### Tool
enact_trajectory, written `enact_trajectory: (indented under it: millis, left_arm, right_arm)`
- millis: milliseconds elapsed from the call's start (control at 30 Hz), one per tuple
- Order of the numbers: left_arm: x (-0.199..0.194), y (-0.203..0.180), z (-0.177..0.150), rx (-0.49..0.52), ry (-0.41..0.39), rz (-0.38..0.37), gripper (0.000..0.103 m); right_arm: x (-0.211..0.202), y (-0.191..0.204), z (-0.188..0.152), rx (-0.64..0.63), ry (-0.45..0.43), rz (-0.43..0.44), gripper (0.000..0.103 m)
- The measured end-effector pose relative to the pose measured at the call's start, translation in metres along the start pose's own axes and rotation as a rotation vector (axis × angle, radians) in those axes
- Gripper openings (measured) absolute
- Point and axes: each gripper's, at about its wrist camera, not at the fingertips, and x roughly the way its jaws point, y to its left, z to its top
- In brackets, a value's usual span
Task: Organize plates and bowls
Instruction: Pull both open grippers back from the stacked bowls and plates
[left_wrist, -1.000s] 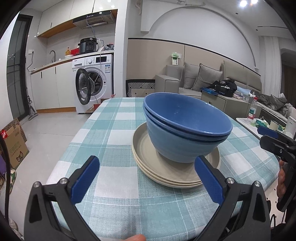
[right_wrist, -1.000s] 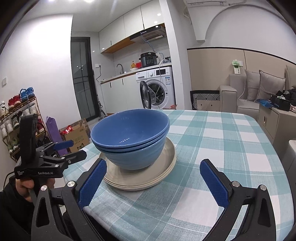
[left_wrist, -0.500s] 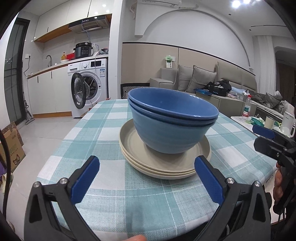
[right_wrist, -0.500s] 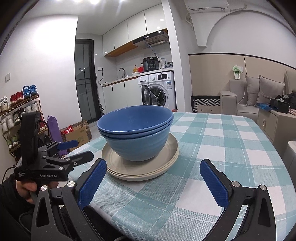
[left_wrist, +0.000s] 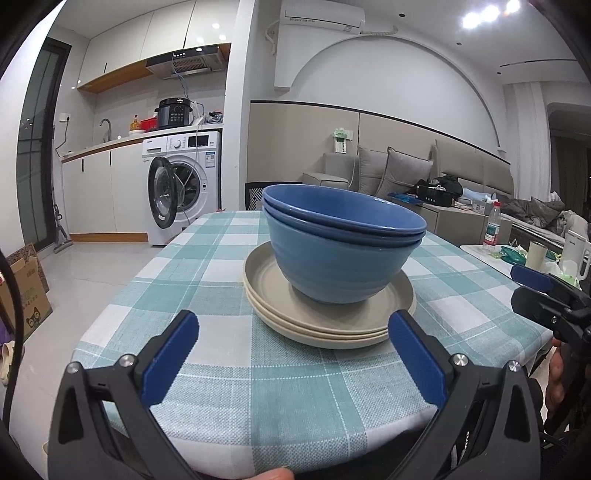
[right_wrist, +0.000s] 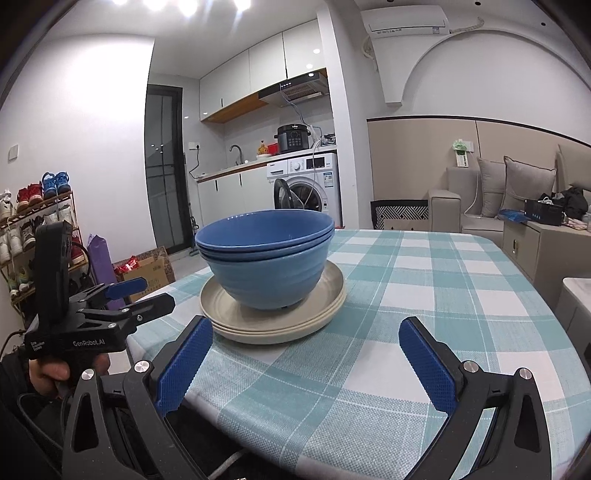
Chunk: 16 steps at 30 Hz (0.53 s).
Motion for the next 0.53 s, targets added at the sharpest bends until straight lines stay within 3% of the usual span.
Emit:
enact_trajectory:
  millis: [533]
  left_arm:
    - [-0.0049, 0.0076, -0.0007, -0.031, -0.028, -0.003, 0.103]
  right_arm:
    - [-0.0007, 0.0043, -0.0011, -0.017, -0.014, 0.005, 0.103]
